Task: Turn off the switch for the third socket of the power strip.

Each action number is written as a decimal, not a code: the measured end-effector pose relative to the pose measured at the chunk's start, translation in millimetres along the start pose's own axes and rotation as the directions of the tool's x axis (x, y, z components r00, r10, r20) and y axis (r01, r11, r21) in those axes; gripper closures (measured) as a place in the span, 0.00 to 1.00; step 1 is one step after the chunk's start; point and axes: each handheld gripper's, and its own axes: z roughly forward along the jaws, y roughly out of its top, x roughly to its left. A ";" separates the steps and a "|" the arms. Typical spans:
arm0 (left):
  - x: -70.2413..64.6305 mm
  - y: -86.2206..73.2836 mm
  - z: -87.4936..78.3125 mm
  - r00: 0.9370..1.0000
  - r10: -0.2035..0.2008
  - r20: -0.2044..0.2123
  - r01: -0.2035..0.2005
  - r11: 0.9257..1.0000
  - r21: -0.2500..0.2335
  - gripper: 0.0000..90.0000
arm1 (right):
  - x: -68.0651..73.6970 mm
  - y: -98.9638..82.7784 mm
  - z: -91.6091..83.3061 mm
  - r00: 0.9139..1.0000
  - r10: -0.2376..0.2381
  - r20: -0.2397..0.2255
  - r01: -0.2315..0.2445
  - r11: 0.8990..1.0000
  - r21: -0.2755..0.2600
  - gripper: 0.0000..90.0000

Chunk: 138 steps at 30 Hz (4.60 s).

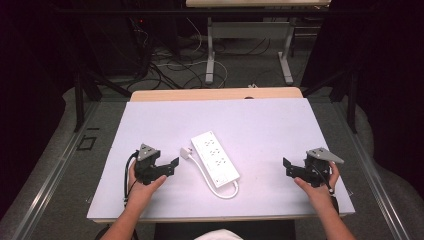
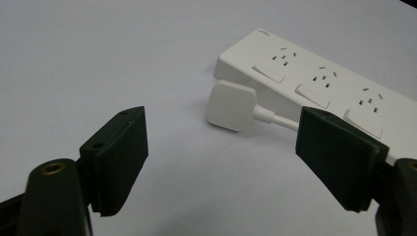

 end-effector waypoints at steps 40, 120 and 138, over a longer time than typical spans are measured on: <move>-15.5 58.7 16.6 0.999 0.042 0.014 -0.043 0.992 0.122 0.33 | 2.3 0.9 -1.1 0.999 0.034 -0.008 -0.033 0.996 0.083 0.08; -31.5 100.1 103.7 0.998 -0.025 0.064 -0.004 0.911 0.413 0.82 | 10.6 3.4 2.6 0.998 0.055 -0.042 -0.043 0.968 0.248 0.20; -27.9 96.1 115.7 0.998 -0.021 0.051 -0.004 0.894 0.447 0.93 | 9.3 2.8 3.5 0.997 0.059 -0.046 -0.045 0.965 0.259 0.21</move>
